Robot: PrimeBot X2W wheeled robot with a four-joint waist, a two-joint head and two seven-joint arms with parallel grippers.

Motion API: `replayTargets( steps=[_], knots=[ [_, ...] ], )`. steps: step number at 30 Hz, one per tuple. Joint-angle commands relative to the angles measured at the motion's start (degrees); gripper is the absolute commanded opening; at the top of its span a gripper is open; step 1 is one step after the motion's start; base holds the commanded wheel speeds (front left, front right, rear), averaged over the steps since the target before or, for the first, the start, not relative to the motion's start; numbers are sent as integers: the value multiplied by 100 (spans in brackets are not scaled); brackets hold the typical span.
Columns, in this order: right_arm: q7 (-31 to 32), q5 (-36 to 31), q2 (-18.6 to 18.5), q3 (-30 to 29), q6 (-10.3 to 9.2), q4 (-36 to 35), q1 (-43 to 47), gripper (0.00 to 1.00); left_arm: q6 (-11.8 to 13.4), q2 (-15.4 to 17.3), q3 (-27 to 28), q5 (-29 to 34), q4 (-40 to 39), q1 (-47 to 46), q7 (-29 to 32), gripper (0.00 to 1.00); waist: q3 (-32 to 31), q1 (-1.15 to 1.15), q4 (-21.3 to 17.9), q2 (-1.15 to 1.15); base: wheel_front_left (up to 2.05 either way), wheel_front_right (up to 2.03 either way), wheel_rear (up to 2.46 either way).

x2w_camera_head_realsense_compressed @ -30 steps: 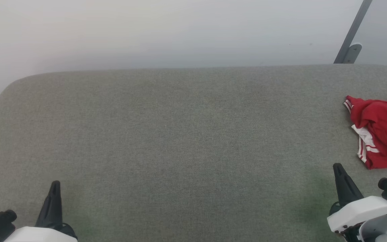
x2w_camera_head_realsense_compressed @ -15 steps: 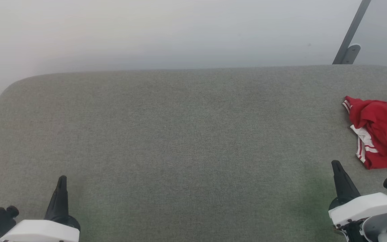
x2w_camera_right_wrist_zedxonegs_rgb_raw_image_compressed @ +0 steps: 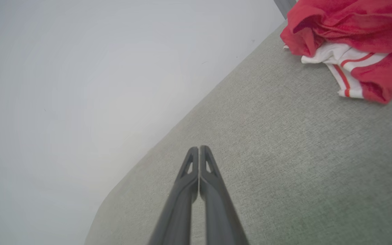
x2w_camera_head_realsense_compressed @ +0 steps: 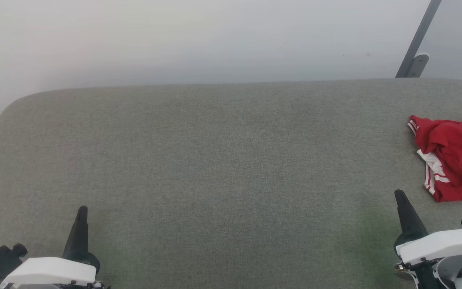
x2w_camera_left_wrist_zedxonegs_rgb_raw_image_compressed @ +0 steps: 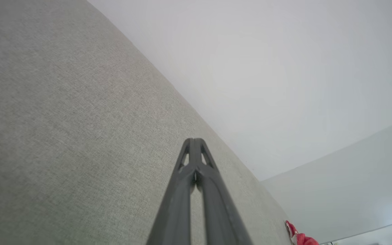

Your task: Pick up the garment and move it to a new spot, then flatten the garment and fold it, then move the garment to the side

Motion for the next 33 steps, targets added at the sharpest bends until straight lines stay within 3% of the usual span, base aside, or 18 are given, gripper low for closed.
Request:
replayTargets(
  steps=[1,33],
  knots=[
    [29,164,2,-25,-4,-76,-141,0,-6,34,15,-158,-53,-145,37,0,-2,0,-1,0,0,0,0],
    [395,1996,173,-101,-5,-116,-199,0,-10,-292,0,-1715,27,-399,561,0,-57,0,-37,0,0,0,0]
  ],
)
